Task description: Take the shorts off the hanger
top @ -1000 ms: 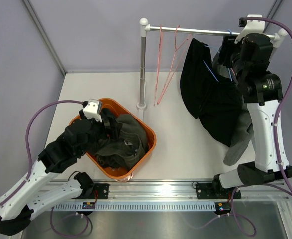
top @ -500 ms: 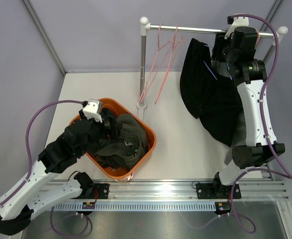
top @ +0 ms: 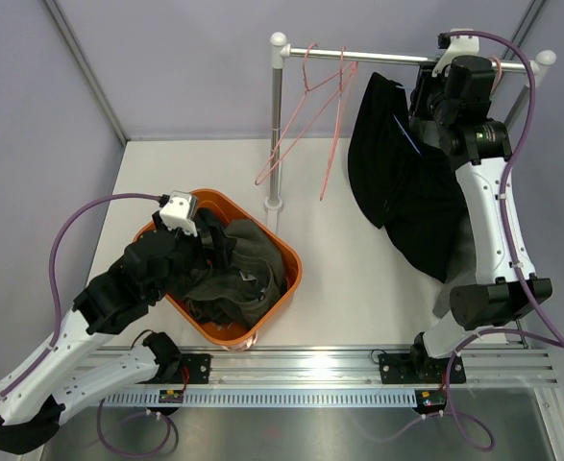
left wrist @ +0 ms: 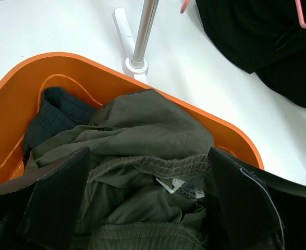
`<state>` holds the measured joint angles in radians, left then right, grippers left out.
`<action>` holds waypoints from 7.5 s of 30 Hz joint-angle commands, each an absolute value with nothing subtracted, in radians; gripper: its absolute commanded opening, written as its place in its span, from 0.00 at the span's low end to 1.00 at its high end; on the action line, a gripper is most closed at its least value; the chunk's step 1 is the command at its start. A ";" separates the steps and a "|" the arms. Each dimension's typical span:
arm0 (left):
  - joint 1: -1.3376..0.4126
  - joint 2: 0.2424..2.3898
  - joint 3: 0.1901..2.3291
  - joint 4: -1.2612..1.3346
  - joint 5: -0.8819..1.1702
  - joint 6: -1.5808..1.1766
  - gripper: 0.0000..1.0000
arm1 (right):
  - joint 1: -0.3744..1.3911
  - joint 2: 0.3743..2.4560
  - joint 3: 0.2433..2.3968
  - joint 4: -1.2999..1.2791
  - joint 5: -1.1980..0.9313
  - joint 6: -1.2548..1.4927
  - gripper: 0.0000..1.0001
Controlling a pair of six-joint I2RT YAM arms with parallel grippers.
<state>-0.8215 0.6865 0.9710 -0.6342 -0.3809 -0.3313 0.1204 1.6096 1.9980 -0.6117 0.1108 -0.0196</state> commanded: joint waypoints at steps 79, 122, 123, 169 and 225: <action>-1.052 0.991 1.379 -0.472 -0.166 -0.299 0.96 | 0.422 1.089 1.655 -0.859 0.071 0.256 0.00; -1.121 1.611 1.638 -0.195 -0.276 -0.222 0.86 | 0.497 0.931 1.580 -0.934 0.048 0.253 0.00; -1.112 1.614 1.640 -0.198 -0.276 -0.224 0.86 | 0.497 0.931 1.580 -0.936 0.048 0.255 0.00; -0.922 1.888 1.896 -0.456 -0.422 -0.226 0.00 | 0.497 0.910 1.577 -0.917 0.035 0.253 0.00; -1.241 1.213 1.993 -0.292 -0.564 0.382 0.00 | 0.497 1.060 1.657 -0.761 0.206 0.253 0.00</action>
